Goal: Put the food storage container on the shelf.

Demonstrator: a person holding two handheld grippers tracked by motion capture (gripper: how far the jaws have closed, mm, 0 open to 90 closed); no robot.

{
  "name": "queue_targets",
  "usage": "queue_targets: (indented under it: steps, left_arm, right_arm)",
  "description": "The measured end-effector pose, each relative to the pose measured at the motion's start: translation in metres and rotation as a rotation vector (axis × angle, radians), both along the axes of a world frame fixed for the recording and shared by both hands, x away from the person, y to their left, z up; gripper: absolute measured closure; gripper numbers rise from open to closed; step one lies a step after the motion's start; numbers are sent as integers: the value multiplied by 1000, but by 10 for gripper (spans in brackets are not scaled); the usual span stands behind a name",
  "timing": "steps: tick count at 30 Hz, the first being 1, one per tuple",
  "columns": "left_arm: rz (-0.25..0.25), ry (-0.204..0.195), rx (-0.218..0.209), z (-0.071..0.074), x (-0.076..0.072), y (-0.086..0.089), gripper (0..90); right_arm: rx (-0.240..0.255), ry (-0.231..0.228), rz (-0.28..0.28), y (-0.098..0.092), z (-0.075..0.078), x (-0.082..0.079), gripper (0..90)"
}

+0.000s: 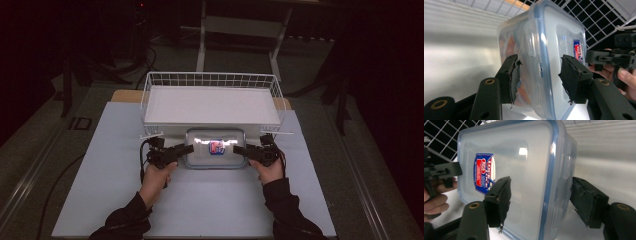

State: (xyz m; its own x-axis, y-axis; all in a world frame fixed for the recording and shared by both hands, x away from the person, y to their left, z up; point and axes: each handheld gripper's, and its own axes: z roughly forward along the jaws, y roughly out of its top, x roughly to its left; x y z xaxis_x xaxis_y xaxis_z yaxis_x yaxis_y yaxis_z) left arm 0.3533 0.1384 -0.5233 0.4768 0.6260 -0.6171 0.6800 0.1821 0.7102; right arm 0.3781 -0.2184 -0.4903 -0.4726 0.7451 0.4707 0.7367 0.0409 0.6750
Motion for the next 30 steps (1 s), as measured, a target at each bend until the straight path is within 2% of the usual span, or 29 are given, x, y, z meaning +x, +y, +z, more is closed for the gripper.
queue_targets:
  steps: [3, 5, 6, 7, 9, 11, 13, 15, 18, 22, 23, 24, 25, 27, 28, 29, 30]
  left_arm:
    - [26, -8, 25, 2, 3, -1, 474]
    - [52, -6, 19, 2, 4, -2, 475]
    - [57, -5, 19, 2, 4, -2, 463]
    - [55, -12, 27, 3, 5, -3, 458]
    - [75, -7, 33, 5, 4, -5, 456]
    - [76, -29, 55, 7, 1, -5, 417]
    - [75, -59, 73, 9, -4, -4, 368]
    - [94, -65, 80, 12, -9, -2, 322]
    - [80, -71, 81, 15, -19, 2, 294]
    - [35, -104, 126, 18, -35, 4, 234]
    - [25, -113, 126, 19, -40, 6, 221]
    - [5, -128, 127, 20, -44, 7, 176]
    - [-17, -141, 132, 20, -49, 8, 176]
    - [-47, -160, 149, 21, -57, 9, 127]
    - [-55, -168, 164, 22, -61, 9, 51]
    - [-60, -176, 176, 23, -65, 10, 51]
    - [-55, -182, 178, 23, -69, 10, 0]
  right_arm:
    - [-6, -23, -20, 1, -1, 2, 314]
    - [-36, -42, -37, 4, 2, 2, 313]
    - [-38, -36, -42, 6, 3, 1, 311]
    - [-47, -53, -36, 7, 4, 2, 306]
    - [-63, -39, -39, 11, 6, 1, 302]
    - [-88, -64, -42, 13, 9, -2, 289]
    - [-80, -85, -34, 12, 8, -5, 284]
    - [-101, -112, -35, 11, 10, -12, 283]
    - [-87, -130, -39, 7, 14, -22, 287]
    - [-87, -167, -26, 10, 22, -42, 314]
    - [-84, -179, -13, 12, 23, -47, 346]
    - [-73, -192, 8, 18, 25, -59, 418]
    - [-73, -192, 8, 18, 25, -59, 418]
    - [-69, -194, 39, 24, 23, -68, 519]
    - [-55, -180, 62, 30, 18, -74, 673]
    - [-55, -180, 62, 30, 18, -74, 673]
    - [-52, -169, 68, 33, 14, -75, 746]
